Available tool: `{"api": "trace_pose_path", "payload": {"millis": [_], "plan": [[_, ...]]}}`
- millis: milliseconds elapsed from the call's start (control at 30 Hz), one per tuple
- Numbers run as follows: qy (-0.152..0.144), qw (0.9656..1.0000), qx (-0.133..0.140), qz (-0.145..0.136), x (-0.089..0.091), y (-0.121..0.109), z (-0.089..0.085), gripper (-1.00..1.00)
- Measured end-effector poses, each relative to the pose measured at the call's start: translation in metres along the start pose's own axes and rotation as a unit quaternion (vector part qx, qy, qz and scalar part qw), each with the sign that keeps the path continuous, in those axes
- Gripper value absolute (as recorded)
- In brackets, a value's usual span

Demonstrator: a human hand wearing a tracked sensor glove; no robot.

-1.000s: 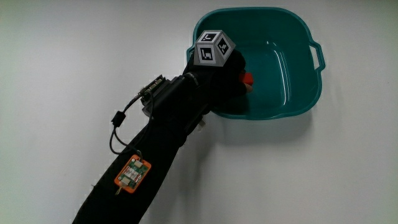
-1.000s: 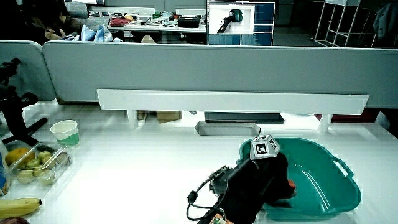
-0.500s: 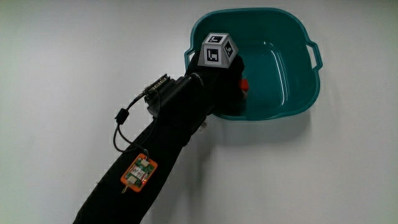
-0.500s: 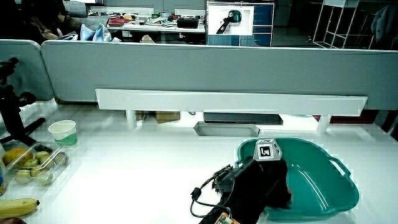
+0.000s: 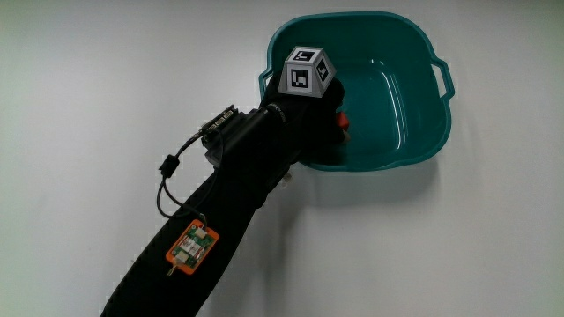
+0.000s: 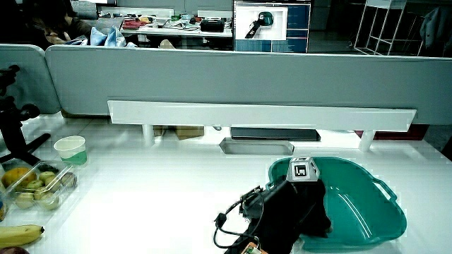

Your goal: Place red block

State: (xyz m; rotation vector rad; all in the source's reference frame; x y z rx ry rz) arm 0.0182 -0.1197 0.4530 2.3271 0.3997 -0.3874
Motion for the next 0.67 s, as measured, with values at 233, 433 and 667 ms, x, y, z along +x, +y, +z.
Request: {"api": "trace_pose_path", "payload": {"millis": [233,433,667], "plan": [[-0.016,0.9997,0.016,-0.008,-0.002,-0.01,0.008,-1.0],[-0.043,0.9974,0.042,-0.04,-0.006,-0.019,0.012,-1.0],[-0.082,0.9901,0.078,-0.083,-0.012,-0.04,0.023,-1.0]]}}
